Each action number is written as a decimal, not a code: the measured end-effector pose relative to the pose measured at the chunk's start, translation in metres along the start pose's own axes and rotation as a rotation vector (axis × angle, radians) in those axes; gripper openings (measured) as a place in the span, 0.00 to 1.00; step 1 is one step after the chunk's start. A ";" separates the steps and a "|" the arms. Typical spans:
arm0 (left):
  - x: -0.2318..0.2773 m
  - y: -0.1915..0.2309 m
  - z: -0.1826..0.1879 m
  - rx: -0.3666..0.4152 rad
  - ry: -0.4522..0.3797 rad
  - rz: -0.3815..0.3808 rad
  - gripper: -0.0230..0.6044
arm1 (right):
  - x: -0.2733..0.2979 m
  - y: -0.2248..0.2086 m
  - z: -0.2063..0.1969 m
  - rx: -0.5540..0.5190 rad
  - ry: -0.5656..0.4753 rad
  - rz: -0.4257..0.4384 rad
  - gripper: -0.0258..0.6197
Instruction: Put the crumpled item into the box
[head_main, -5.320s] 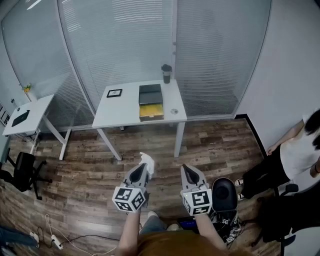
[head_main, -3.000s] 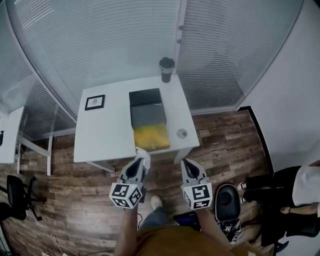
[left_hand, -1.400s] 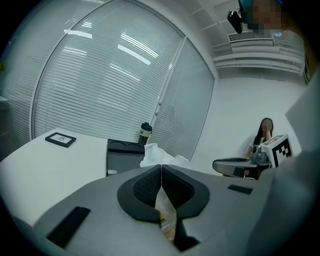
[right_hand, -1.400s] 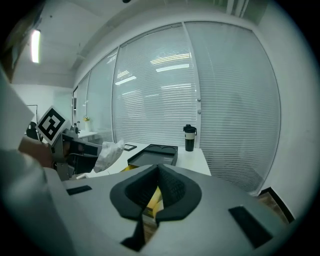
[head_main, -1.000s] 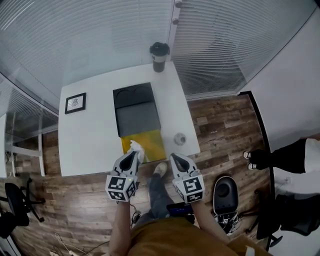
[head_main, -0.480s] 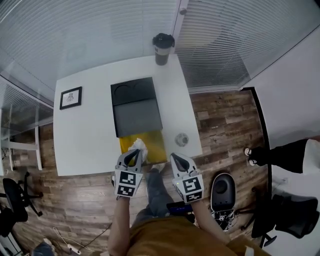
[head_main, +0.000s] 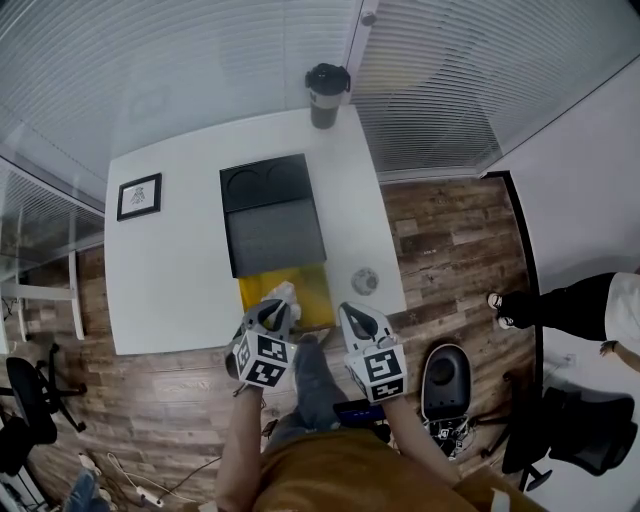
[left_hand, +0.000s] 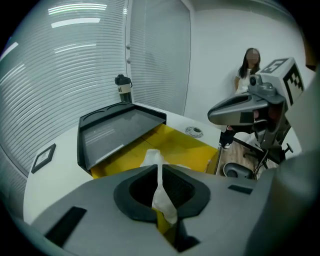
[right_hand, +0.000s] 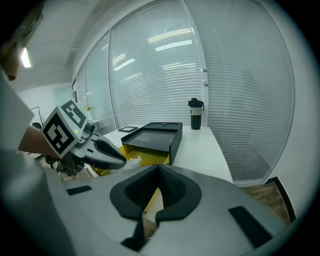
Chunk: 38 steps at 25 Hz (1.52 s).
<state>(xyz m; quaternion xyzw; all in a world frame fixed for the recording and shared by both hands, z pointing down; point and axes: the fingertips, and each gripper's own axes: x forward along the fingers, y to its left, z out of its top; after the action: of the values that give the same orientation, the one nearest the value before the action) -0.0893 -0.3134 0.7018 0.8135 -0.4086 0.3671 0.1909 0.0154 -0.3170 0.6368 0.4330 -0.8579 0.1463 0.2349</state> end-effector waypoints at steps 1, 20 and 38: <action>0.000 -0.001 -0.001 0.006 0.005 0.001 0.09 | -0.001 0.001 0.001 -0.004 -0.001 0.002 0.06; -0.095 0.008 0.056 -0.174 -0.397 0.122 0.08 | -0.049 0.023 0.058 -0.080 -0.146 -0.062 0.06; -0.220 -0.016 0.077 -0.253 -0.703 0.138 0.07 | -0.134 0.067 0.110 -0.112 -0.378 -0.158 0.06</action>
<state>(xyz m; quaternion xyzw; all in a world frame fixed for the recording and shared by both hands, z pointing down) -0.1291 -0.2354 0.4849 0.8304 -0.5450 0.0244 0.1130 -0.0007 -0.2377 0.4694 0.5048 -0.8570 -0.0045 0.1041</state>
